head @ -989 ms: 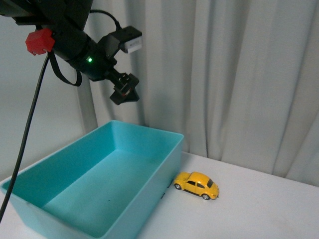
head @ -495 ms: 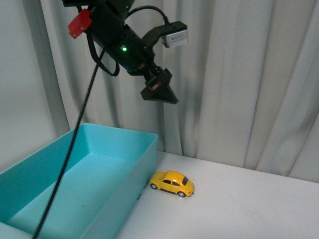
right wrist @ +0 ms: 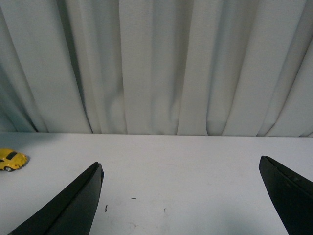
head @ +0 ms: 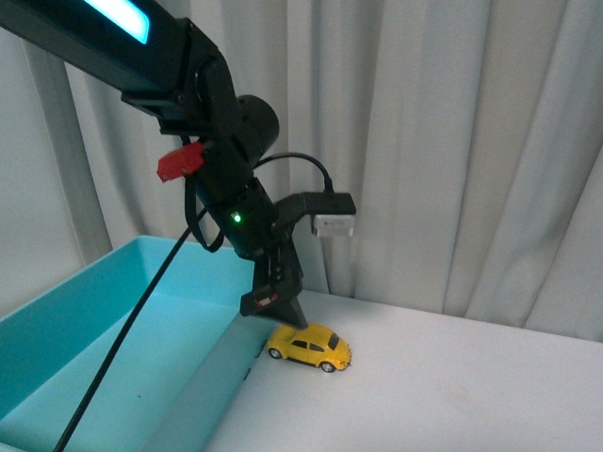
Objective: Wind up and store yellow beetle toy
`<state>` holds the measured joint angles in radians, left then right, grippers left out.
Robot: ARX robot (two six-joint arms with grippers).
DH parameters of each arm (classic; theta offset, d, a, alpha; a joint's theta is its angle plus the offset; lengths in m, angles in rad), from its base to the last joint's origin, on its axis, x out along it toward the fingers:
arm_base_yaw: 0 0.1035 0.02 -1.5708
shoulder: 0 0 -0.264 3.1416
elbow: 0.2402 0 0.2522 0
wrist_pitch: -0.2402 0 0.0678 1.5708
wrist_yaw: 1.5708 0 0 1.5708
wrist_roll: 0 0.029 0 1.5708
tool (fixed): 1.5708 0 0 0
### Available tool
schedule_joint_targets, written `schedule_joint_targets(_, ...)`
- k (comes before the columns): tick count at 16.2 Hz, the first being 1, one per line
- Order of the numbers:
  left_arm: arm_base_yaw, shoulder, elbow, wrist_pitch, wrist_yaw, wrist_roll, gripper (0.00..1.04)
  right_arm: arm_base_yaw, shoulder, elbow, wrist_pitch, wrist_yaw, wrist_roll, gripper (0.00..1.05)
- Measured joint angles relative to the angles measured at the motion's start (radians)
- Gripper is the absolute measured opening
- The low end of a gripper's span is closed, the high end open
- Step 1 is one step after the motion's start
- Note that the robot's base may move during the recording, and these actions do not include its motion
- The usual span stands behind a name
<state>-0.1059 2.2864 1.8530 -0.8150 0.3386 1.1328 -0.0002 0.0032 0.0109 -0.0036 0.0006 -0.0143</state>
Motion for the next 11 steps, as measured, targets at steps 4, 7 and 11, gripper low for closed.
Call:
schedule_joint_targets(4,-0.014,0.061,-0.002,0.046,-0.048,0.120,0.98,0.000,0.000,0.000,0.000,0.000,0.000,0.98)
schedule_joint_targets(7,-0.001,0.109,0.034,0.071,-0.074,0.181,0.98,0.000,0.000,0.000,0.000,0.000,0.000,0.98)
schedule_joint_targets(11,-0.003,0.163,0.095,0.062,-0.060,0.198,0.98,0.000,0.000,0.000,0.000,0.000,0.000,0.98)
